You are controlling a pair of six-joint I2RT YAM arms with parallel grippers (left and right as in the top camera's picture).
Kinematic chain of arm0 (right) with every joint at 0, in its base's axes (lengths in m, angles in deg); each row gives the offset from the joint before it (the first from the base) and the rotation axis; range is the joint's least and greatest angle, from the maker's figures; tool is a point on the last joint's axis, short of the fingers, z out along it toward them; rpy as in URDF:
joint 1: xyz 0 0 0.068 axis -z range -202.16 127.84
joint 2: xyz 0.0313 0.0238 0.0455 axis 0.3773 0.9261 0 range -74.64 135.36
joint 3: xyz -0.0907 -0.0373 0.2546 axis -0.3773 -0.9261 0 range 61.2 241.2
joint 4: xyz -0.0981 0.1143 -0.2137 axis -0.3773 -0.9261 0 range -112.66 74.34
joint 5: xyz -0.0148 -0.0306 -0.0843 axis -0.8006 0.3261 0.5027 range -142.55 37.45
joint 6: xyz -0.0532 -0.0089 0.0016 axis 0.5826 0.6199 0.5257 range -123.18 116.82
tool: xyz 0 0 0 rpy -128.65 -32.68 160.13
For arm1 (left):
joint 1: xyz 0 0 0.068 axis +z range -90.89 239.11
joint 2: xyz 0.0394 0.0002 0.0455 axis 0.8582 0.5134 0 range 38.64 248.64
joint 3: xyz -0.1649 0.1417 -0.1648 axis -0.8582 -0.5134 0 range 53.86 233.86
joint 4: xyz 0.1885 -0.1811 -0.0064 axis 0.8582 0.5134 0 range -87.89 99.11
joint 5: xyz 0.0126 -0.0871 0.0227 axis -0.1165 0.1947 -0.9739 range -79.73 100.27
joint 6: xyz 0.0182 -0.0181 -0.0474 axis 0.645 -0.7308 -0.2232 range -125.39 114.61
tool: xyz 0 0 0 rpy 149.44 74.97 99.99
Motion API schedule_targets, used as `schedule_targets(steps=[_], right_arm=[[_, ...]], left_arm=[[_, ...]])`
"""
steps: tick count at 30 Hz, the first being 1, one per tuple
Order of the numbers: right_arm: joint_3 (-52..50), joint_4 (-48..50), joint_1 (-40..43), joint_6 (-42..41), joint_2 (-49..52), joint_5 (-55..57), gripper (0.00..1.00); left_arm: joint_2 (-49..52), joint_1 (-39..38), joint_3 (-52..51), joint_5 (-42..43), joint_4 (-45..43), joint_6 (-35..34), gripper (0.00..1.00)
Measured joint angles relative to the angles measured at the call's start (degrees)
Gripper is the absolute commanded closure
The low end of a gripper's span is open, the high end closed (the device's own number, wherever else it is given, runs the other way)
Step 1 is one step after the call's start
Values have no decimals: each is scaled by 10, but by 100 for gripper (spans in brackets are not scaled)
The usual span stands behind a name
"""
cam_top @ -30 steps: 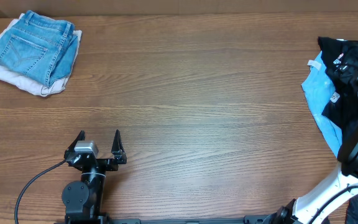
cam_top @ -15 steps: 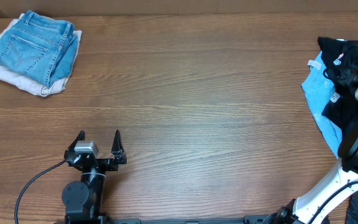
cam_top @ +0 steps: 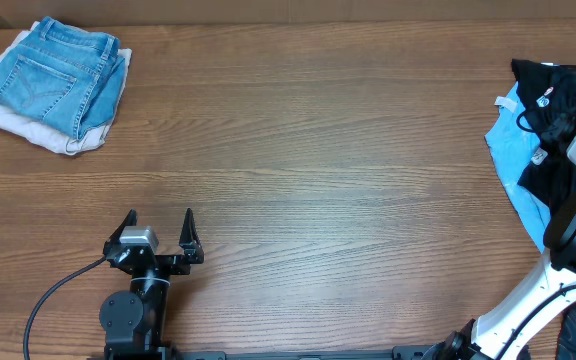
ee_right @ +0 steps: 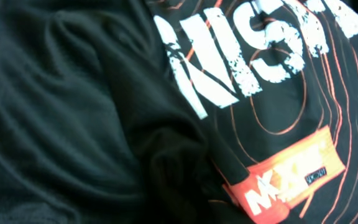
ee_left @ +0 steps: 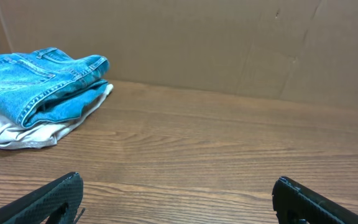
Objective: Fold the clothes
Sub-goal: 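Reach the right gripper to the black jersey pile at right, then grasp the black jersey with the right gripper and drag it to center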
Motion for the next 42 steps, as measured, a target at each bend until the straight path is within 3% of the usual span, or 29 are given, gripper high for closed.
schedule_targets(steps=[10, 23, 30, 42], right_arm=[[54, -96, 0, -44, -18, -24, 96], [76, -146, -35, -98, -192, -132, 96], [76, -181, -118, -118, -202, -204, 96], [76, -190, -337, -146, -202, -250, 96]], left_arm=[[0, 0, 0, 0, 0, 0, 0], [0, 0, 0, 0, 0, 0, 0], [0, 0, 0, 0, 0, 0, 0], [0, 0, 0, 0, 0, 0, 0]])
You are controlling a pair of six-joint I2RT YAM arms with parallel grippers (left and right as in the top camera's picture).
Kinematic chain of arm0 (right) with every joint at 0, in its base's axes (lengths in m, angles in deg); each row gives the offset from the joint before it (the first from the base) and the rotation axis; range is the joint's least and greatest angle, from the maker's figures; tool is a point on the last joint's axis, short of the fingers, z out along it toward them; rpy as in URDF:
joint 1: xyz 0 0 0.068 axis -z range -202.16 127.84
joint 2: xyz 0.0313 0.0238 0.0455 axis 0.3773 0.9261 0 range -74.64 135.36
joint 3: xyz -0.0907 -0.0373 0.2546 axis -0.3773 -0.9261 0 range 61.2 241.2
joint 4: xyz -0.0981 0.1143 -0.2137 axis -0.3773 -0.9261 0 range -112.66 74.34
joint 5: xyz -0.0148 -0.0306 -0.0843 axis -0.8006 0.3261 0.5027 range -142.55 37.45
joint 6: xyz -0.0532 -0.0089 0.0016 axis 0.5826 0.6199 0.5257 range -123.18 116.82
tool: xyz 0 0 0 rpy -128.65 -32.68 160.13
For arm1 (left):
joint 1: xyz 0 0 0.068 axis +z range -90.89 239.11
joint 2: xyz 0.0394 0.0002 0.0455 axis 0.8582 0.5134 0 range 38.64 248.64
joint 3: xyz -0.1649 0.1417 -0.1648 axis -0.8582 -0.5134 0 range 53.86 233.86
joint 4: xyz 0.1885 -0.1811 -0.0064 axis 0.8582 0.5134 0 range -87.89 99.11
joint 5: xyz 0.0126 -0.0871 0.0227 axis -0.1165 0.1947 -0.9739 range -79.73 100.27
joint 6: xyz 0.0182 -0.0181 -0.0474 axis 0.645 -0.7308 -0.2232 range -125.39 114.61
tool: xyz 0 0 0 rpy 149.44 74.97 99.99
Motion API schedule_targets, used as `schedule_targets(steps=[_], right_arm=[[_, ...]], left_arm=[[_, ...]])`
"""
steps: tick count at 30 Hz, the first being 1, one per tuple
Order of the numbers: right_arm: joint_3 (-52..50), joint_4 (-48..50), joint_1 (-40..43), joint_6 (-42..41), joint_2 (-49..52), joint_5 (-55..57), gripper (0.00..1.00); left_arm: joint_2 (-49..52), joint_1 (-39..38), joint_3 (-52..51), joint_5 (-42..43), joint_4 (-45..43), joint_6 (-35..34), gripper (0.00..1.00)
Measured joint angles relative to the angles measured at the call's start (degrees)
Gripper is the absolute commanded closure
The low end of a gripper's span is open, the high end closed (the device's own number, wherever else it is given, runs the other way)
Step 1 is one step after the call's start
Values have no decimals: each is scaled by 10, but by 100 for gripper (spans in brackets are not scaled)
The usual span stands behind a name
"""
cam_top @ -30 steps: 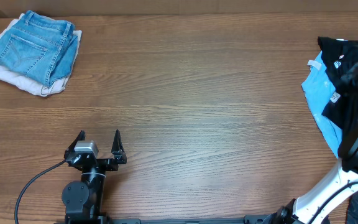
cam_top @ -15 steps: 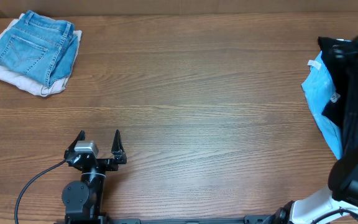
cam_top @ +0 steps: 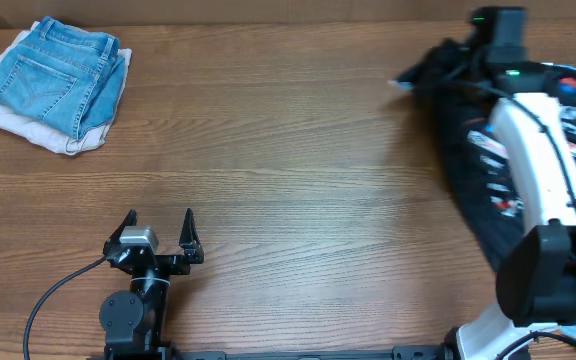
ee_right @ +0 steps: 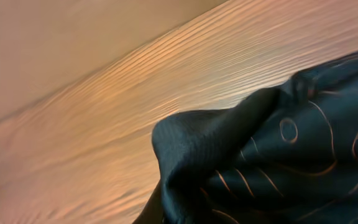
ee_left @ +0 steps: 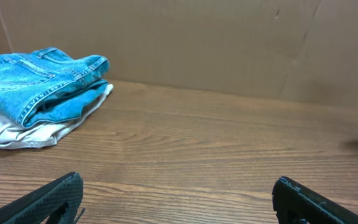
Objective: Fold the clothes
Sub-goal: 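Grasp the black jersey with the right gripper and drag it to center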
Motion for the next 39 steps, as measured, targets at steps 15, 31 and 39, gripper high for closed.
schedule_targets(steps=[15, 31, 39], right_arm=[[1, 80, -283, -69, 17, -8, 96], [79, -100, -369, -75, 95, 40, 20], [275, -360, -274, -65, 31, 117, 0]], left_arm=[[0, 0, 0, 0, 0, 0, 0], [0, 0, 0, 0, 0, 0, 0], [0, 0, 0, 0, 0, 0, 0]])
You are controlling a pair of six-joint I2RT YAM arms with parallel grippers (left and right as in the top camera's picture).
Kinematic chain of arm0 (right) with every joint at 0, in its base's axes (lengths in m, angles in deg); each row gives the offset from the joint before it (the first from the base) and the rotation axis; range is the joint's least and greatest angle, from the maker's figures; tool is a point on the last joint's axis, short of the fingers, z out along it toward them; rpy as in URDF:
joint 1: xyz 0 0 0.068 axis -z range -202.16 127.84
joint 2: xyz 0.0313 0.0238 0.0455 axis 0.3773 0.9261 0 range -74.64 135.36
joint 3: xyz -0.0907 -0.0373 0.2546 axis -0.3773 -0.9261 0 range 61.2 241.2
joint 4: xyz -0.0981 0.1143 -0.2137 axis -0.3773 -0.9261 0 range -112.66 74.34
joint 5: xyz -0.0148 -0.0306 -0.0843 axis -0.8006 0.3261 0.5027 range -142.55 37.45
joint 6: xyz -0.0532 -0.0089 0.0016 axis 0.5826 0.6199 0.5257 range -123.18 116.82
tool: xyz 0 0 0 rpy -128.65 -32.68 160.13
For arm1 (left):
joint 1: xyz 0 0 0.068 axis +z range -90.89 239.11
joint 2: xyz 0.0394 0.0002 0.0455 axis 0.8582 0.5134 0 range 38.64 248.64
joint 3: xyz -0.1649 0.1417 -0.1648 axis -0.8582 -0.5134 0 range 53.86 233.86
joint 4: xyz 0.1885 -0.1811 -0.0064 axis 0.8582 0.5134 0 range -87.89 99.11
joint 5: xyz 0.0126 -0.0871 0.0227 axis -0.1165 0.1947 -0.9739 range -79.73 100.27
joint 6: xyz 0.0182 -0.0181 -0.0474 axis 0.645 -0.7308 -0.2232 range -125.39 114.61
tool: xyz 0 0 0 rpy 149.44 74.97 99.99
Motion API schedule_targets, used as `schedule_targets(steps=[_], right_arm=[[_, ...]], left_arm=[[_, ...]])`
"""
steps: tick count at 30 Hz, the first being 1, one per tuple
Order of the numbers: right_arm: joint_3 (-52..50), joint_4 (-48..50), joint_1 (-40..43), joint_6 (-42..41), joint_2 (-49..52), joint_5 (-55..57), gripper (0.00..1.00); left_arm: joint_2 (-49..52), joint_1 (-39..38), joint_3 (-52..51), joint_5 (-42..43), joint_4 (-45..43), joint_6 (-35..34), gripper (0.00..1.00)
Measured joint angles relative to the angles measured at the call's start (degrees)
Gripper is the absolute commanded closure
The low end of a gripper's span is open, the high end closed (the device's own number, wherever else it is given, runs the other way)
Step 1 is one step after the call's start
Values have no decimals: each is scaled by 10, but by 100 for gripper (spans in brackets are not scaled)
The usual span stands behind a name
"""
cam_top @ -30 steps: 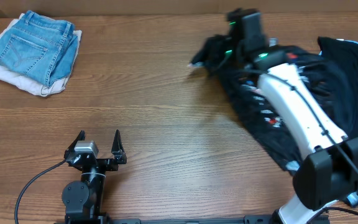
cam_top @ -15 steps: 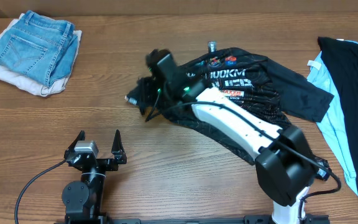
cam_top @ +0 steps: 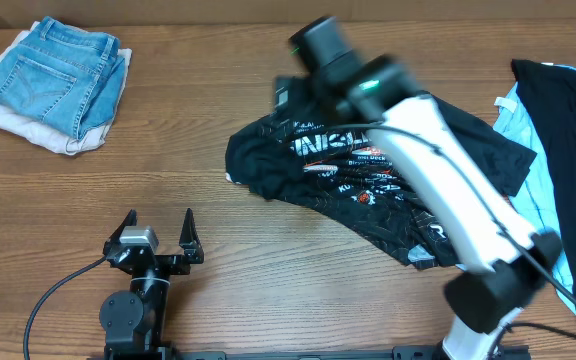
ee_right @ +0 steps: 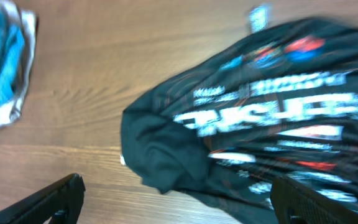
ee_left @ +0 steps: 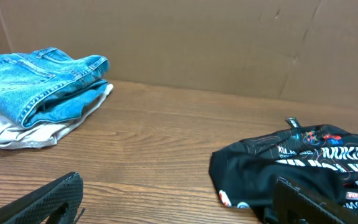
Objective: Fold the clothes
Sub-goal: 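Grasp the black jersey with the right gripper and drag it to center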
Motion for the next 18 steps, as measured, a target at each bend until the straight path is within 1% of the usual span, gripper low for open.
schedule_targets(steps=[3, 4, 6, 9, 10, 12, 15, 18], right_arm=[[33, -83, 38, 2, -37, -7, 0], [33, -87, 40, 2, -39, -7, 0], [36, -144, 50, 2, -44, -12, 0], [35, -204, 56, 1, -39, -16, 0], [34, -217, 56, 2, -36, -17, 2], [31, -232, 57, -3, -35, -18, 3], [31, -234, 57, -14, -35, -17, 7], [31, -234, 57, -31, -35, -7, 9]], left_arm=[[0, 0, 0, 0, 0, 0, 0], [0, 0, 0, 0, 0, 0, 0], [0, 0, 0, 0, 0, 0, 0], [0, 0, 0, 0, 0, 0, 0], [0, 0, 0, 0, 0, 0, 0], [0, 0, 0, 0, 0, 0, 0], [0, 0, 0, -2, 0, 0, 0], [0, 0, 0, -15, 2, 0, 0]])
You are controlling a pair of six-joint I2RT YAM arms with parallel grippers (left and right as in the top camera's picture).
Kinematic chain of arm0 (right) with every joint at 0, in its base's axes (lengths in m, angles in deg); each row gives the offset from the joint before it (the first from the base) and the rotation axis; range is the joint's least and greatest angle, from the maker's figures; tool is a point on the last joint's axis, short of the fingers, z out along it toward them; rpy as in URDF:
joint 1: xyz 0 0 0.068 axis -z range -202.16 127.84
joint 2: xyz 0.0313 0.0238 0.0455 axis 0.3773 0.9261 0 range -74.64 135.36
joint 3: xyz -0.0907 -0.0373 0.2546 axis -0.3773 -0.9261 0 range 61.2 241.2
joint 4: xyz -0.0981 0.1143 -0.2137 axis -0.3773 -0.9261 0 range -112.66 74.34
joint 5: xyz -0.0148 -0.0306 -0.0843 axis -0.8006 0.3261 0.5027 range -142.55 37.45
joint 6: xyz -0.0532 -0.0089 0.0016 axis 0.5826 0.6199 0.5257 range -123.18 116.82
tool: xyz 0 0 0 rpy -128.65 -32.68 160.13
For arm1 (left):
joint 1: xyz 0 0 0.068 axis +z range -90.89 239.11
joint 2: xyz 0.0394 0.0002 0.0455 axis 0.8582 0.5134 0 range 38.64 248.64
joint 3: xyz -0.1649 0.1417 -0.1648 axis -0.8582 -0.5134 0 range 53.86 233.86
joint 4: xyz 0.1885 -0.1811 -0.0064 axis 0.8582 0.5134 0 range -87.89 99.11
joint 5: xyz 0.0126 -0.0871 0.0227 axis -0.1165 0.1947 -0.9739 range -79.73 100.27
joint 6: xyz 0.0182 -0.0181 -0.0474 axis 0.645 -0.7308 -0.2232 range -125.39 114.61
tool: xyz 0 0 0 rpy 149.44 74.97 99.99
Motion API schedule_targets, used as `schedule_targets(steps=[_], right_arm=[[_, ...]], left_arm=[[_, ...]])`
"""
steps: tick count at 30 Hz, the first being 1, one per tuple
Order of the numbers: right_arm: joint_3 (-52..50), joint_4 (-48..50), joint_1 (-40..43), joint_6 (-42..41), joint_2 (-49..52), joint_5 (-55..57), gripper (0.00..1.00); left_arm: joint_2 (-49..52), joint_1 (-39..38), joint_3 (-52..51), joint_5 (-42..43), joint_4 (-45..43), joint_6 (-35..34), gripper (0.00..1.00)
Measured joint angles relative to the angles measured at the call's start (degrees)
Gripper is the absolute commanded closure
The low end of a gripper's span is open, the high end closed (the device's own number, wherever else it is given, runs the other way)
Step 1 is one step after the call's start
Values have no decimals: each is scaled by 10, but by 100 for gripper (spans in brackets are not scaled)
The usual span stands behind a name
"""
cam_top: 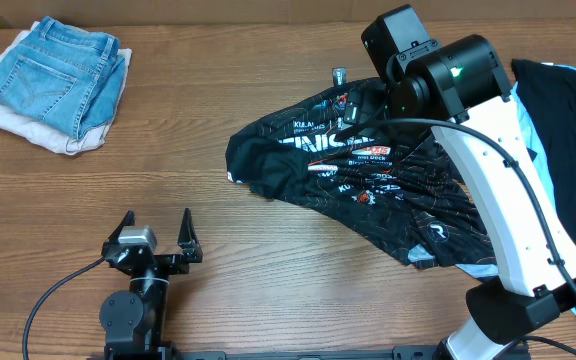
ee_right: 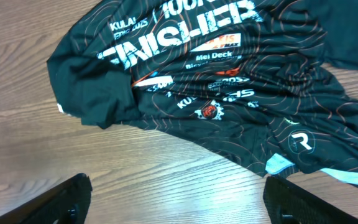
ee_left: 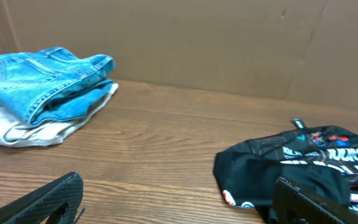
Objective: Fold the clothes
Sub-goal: 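Grasp the black jersey with the right gripper and drag it to center, then reach the left gripper to the jersey's left edge and grasp it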
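A black T-shirt with white and orange print [cam_top: 368, 170] lies crumpled on the wooden table, right of the middle. It fills the top of the right wrist view [ee_right: 216, 81] and shows at the right of the left wrist view [ee_left: 303, 162]. My right gripper [ee_right: 176, 199] hangs open above the shirt, holding nothing, and in the overhead view it [cam_top: 346, 95] is over the shirt's far edge. My left gripper [cam_top: 158, 228] stands open near the front edge, left of the shirt and apart from it [ee_left: 176, 202].
Folded blue jeans [cam_top: 58, 75] rest on a white cloth at the far left corner, also seen from the left wrist [ee_left: 42, 81]. A pile of black and light blue clothes [cam_top: 558, 130] lies at the right edge. Bare table [cam_top: 268, 270] stretches between the left gripper and the shirt.
The right arm has moved from over the shirt's left part back to the right, and its camera now sees the whole shirt from higher up. The shirt lies nearly as before. The left gripper barely shifted.
The right gripper was down on the black shirt in the pile at the right edge. Then the shirt was with the arm over the table's far right. Then it lay spread right of the middle with the gripper open above it, as now.
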Motion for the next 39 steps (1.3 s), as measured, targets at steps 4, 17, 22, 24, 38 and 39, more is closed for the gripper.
schedule_targets(steps=[4, 17, 22, 24, 38, 39], right_arm=[[-3, 1, 0, -15, -16, 11, 8], [-202, -2, 3, -48, -278, 84, 0], [-287, -1, 4, -85, -301, 95, 0], [-315, 3, 8, -94, -300, 96, 0], [-388, 66, 164, -102, -294, 88, 0], [-388, 67, 173, -99, -291, 85, 0]], left_arm=[[0, 0, 0, -7, 1, -1, 0], [0, -1, 0, 151, -17, -221, 0], [0, -1, 0, 245, -23, -256, 0], [0, -1, 0, 273, -24, -269, 0], [286, -1, 321, 350, 189, -172, 0], [321, -1, 351, 361, 198, -151, 0]])
